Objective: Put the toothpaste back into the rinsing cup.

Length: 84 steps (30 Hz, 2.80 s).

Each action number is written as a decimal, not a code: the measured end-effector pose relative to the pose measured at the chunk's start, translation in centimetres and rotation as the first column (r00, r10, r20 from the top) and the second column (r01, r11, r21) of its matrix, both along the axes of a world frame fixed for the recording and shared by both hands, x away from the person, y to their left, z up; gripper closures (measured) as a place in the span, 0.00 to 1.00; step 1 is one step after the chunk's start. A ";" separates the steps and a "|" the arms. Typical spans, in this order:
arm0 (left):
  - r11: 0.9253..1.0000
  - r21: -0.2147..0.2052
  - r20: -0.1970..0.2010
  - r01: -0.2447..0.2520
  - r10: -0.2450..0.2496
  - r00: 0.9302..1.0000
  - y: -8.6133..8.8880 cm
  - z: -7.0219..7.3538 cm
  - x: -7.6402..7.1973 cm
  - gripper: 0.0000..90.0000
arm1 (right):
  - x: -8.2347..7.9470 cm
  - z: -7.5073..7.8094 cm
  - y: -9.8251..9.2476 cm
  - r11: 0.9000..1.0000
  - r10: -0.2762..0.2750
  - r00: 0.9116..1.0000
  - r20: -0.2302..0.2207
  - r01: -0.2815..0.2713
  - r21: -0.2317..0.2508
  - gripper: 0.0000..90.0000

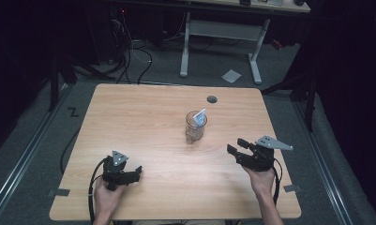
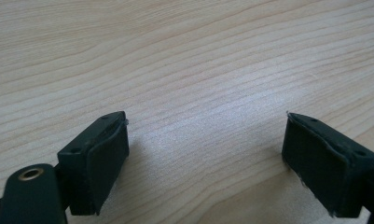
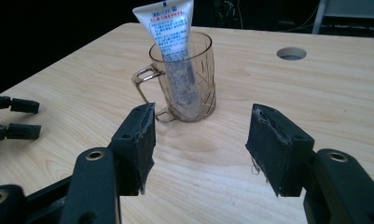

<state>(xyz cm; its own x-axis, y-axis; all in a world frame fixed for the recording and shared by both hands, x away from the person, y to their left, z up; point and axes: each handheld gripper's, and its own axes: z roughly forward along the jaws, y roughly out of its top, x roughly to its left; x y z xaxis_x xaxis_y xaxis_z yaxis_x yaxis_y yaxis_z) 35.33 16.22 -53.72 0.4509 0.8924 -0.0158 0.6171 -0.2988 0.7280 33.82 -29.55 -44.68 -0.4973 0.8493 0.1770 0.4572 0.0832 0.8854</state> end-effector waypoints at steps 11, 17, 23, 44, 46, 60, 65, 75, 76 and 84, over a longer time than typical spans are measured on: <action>1.000 0.000 0.000 0.000 0.000 1.000 0.0 0.0 0.0 0.17 | -0.8 -1.1 0.0 1.000 -0.005 1.000 -0.010 0.005 -0.021 0.47; 1.000 0.000 0.000 0.001 -0.001 1.000 0.0 0.0 0.0 0.17 | -1.1 -1.7 0.1 0.999 -0.019 1.000 0.010 0.020 -0.047 0.50; 1.000 0.000 0.000 0.001 -0.001 1.000 0.0 0.0 0.0 0.17 | -1.2 -2.3 0.4 0.998 -0.025 1.000 0.002 0.025 -0.063 0.50; 1.000 0.000 0.000 0.003 -0.003 1.000 0.0 0.0 0.0 0.16 | -0.8 -4.8 1.7 0.991 -0.017 0.999 -0.041 0.011 -0.130 0.54; 1.000 0.000 0.000 0.003 -0.003 1.000 0.0 0.0 0.0 0.16 | -0.7 -5.0 1.8 0.989 -0.017 0.999 -0.050 0.010 -0.146 0.54; 1.000 0.000 0.000 0.002 -0.002 1.000 0.0 0.0 0.0 0.16 | 0.6 -6.5 1.8 0.980 -0.050 0.993 -0.108 0.028 -0.195 0.50; 1.000 0.000 0.000 0.003 -0.003 1.000 0.0 0.0 0.0 0.16 | 0.9 -6.9 1.9 0.977 -0.057 0.991 -0.123 0.029 -0.212 0.50; 1.000 0.000 0.000 0.003 -0.003 1.000 0.0 0.0 0.0 0.16 | 1.5 -7.7 2.3 0.956 -0.087 0.987 -0.136 0.045 -0.289 0.48; 1.000 -0.001 0.000 0.002 -0.002 1.000 0.0 0.0 0.0 0.16 | 1.5 -7.7 2.3 0.956 -0.087 0.987 -0.136 0.045 -0.289 0.48; 1.000 0.000 0.000 0.003 -0.003 1.000 0.0 0.0 0.0 0.16 | 1.8 -8.0 2.3 0.950 -0.102 0.985 -0.141 0.054 -0.308 0.47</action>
<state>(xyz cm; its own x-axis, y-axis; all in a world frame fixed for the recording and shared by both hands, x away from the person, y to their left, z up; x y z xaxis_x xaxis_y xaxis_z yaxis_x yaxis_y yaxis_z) 35.33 16.22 -53.72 0.4532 0.8913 -0.0161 0.6163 -0.3003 0.7280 35.63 -27.23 -52.64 -0.4147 0.9096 -0.0250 0.6008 0.2943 0.7432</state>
